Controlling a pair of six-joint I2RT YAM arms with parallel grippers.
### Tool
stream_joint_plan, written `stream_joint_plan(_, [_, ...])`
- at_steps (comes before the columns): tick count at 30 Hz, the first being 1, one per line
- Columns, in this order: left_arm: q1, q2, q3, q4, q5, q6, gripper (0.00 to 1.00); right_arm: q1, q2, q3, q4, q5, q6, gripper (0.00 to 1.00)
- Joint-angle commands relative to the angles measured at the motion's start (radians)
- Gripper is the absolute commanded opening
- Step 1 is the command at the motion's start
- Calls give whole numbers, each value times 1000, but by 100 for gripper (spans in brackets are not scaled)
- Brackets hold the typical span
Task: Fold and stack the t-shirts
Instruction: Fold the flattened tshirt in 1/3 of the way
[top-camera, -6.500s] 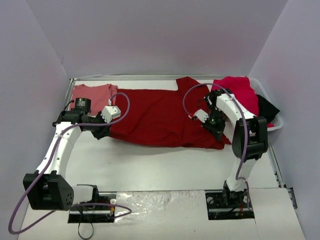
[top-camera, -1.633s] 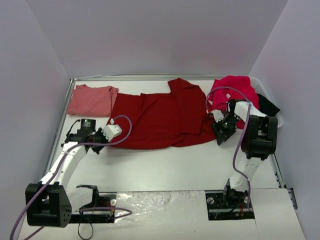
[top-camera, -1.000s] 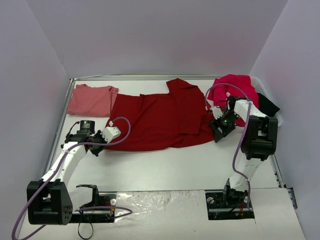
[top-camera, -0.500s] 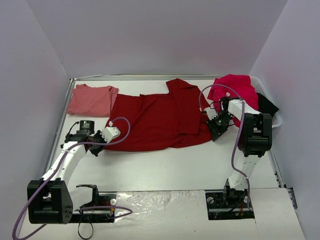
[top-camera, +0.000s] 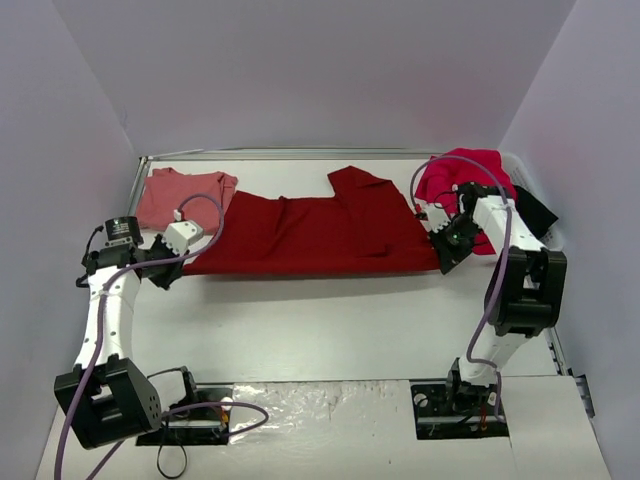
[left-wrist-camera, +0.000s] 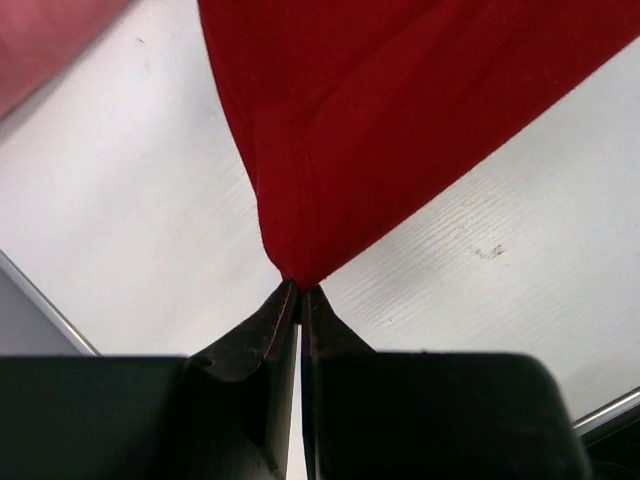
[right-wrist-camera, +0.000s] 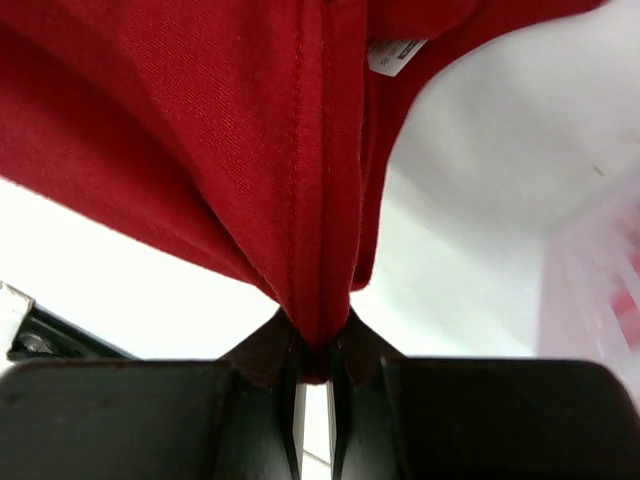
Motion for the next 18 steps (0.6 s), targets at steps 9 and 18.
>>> stream_joint_plan(9, [60, -25, 26, -211, 124, 145, 2, -89, -123, 4, -219, 84, -119, 0])
stream_joint_plan(18, [60, -31, 3, -494, 156, 435, 2, -98, -122, -36, -328, 62, -175, 0])
